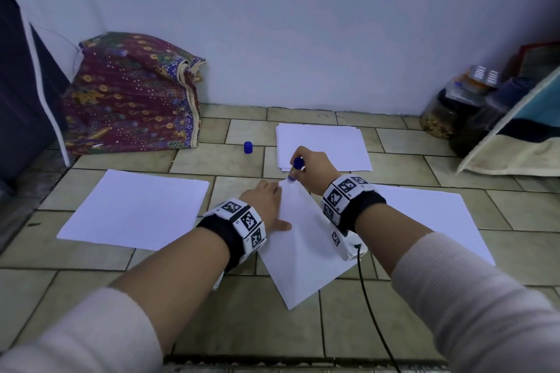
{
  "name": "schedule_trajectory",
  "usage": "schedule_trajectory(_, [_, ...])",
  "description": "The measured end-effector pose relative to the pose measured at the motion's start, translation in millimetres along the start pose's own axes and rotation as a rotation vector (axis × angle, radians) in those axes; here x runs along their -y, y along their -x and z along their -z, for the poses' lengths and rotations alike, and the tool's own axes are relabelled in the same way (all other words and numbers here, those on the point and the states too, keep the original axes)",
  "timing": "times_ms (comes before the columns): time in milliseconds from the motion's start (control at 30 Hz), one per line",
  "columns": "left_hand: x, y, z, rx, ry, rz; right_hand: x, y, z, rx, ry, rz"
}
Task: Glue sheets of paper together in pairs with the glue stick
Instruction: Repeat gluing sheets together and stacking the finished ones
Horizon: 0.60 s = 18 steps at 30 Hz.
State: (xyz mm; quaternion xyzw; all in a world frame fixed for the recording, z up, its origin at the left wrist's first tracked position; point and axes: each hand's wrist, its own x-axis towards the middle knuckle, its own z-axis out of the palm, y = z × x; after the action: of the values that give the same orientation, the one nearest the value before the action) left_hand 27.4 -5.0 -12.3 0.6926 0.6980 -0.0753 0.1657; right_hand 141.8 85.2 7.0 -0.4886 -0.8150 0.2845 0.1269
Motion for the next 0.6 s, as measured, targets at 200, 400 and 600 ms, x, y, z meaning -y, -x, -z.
schedule_trajectory(200, [2,-2,-3,-0.008,-0.007,-0.002,4,-5,8,0.113,0.193,0.029])
schedule_trajectory(400, [4,-3,-7,-0.025,-0.033,-0.024,-2,7,19,0.192,0.238,0.079])
schedule_trajectory(600, [3,-4,-6,-0.005,-0.060,-0.026,-12,27,29,0.265,0.315,0.140])
